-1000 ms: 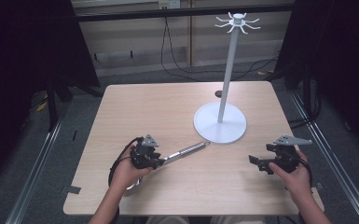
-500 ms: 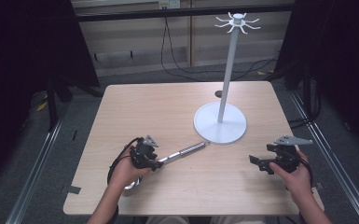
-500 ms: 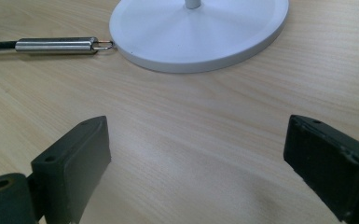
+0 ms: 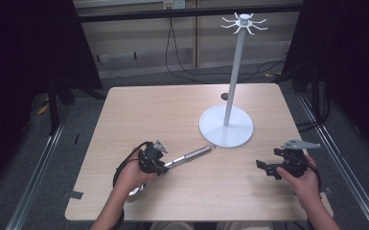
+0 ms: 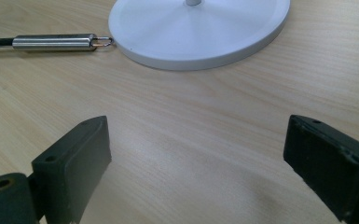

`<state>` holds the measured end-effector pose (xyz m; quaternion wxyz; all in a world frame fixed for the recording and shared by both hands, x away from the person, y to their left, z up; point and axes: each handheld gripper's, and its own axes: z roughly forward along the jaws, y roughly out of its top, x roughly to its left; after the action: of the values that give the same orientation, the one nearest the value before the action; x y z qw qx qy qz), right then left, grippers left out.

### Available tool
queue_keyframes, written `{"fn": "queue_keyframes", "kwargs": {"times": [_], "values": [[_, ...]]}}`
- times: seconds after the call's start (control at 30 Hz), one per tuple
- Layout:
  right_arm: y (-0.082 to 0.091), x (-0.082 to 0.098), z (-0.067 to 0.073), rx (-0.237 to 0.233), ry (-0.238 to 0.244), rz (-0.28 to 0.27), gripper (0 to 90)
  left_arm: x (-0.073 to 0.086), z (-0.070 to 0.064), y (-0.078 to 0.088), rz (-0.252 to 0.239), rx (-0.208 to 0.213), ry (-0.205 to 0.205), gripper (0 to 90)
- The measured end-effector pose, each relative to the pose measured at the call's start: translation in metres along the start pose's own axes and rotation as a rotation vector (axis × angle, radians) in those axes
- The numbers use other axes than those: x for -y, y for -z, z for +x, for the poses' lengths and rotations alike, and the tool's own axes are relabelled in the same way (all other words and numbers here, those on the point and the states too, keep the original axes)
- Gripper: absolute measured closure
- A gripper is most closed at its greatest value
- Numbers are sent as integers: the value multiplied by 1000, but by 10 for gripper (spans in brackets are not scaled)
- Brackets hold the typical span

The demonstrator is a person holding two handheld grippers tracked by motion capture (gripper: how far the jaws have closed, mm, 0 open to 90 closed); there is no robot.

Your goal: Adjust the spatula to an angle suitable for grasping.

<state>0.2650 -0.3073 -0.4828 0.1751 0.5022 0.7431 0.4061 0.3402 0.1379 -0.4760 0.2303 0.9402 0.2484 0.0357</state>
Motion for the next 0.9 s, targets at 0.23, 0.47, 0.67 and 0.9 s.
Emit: {"fn": "queue_keyframes", "kwargs": {"times": [0.23,0.47,0.67,0.9], "values": [[-1,0,1,0,-3,2,68,4,-1,1,-21,69,-6,745],[-1,0,1,-2,1,1,68,9,4,12,-5,66,-37,751],[-2,0,1,-5,1,4,68,9,6,23,-60,26,-2,752],[-2,-1,2,-8,2,0,68,4,3,34,-122,6,23,753]]}}
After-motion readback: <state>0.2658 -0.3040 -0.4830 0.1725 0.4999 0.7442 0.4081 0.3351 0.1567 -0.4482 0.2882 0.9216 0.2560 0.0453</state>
